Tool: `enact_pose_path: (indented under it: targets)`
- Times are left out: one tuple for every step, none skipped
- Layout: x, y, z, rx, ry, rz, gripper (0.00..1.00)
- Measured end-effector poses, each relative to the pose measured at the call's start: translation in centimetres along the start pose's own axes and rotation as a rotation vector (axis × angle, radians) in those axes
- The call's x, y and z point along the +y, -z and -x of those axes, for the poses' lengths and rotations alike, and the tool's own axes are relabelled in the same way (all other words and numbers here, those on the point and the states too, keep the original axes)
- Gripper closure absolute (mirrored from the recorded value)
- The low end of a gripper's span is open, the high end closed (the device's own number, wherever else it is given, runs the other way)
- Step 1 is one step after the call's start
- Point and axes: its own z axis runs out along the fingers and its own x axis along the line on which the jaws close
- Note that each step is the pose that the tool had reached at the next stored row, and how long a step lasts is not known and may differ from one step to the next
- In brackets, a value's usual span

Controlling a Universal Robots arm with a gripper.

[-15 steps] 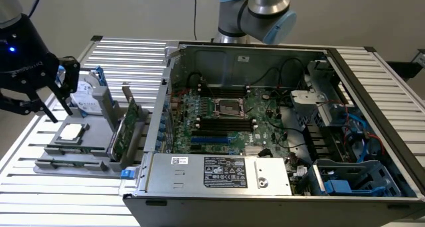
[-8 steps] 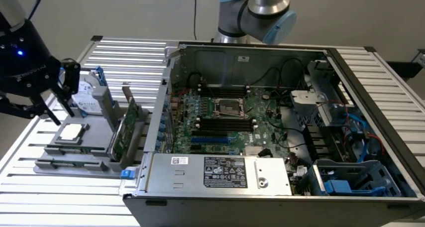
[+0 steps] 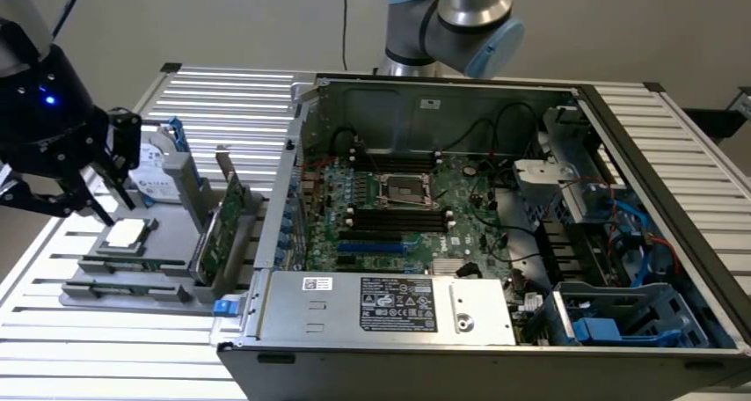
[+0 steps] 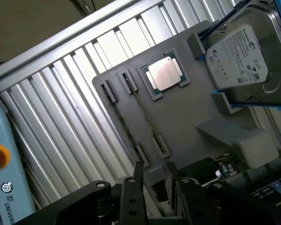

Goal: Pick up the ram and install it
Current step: 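Pick up the ram and move it above insertion slot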

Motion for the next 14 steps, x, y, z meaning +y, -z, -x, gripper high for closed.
enact_pose_path:
  targets:
    - [0.00,-0.10,0.00,-0.0004,0.018,0.0002,0.67]
    - [0.00,-0.21,0.00,-0.0007,0.036,0.0004,0.67]
    - [0.01,-0.31,0.00,-0.0011,0.054,0.0006,0.67]
    - [0.01,-0.40,0.00,-0.0014,0.072,0.0008,0.67]
    - [0.01,-0.49,0.00,-0.0018,0.092,0.0011,0.67]
    - [0.01,-0.56,0.00,-0.0020,0.109,0.0016,0.67]
    - [0.01,-0.61,0.00,-0.0019,0.128,0.0025,0.67]
    - [0.01,-0.66,-0.01,-0.0018,0.145,0.0036,0.67]
    - [0.01,-0.72,-0.01,-0.0017,0.163,0.0049,0.67]
    - [0.01,-0.76,-0.01,-0.0013,0.181,0.0066,0.67]
    - [0.01,-0.80,-0.01,-0.0009,0.200,0.0085,0.67]
    - [0.02,-0.85,-0.01,-0.0005,0.218,0.0105,0.67]
    - [0.02,-0.89,-0.01,0.0003,0.236,0.0127,0.67]
    - [0.02,-0.93,-0.01,0.0011,0.254,0.0151,0.67]
